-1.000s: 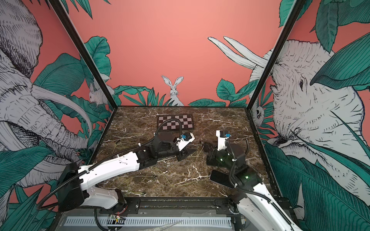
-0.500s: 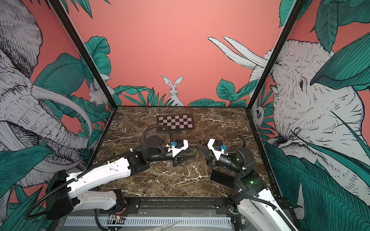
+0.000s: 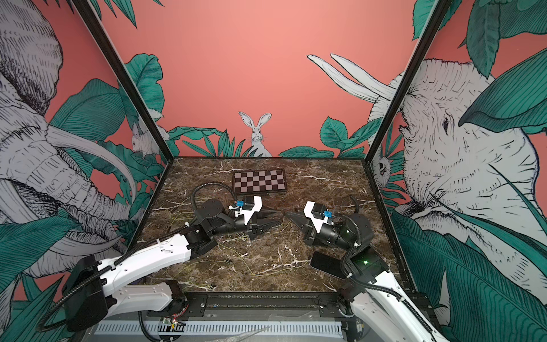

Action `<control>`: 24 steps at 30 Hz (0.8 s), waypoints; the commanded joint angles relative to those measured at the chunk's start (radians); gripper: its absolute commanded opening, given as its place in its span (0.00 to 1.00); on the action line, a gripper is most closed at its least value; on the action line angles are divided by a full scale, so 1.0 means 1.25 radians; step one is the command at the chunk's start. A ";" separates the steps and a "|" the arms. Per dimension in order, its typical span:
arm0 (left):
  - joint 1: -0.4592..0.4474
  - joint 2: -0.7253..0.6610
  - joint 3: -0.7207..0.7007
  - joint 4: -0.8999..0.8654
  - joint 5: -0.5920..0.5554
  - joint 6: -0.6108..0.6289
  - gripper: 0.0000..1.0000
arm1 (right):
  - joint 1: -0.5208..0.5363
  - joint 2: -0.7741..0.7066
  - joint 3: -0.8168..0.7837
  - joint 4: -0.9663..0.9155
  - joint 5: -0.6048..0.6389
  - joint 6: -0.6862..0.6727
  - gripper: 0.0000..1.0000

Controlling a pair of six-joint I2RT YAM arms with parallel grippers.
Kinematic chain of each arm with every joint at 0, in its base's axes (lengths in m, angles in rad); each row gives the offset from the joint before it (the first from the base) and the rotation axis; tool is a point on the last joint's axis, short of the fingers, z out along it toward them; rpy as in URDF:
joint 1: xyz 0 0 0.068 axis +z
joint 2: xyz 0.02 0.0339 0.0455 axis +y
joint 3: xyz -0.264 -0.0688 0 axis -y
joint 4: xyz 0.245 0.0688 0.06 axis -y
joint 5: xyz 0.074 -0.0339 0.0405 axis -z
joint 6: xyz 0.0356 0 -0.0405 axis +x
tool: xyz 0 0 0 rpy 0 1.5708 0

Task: Plug wired earphones into phones
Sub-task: Pick up the wired earphone from the center of the board.

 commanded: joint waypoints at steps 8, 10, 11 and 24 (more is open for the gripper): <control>0.006 0.000 0.009 0.080 0.049 -0.060 0.21 | 0.013 0.007 0.017 0.063 -0.017 0.002 0.00; 0.006 0.001 0.007 0.078 0.048 -0.061 0.21 | 0.013 0.001 0.011 0.070 -0.017 0.008 0.00; 0.006 0.002 0.005 0.077 0.045 -0.061 0.21 | 0.015 -0.003 0.009 0.076 -0.019 0.011 0.00; 0.006 0.013 0.015 0.089 0.056 -0.093 0.16 | 0.037 0.006 0.004 0.082 -0.029 0.014 0.00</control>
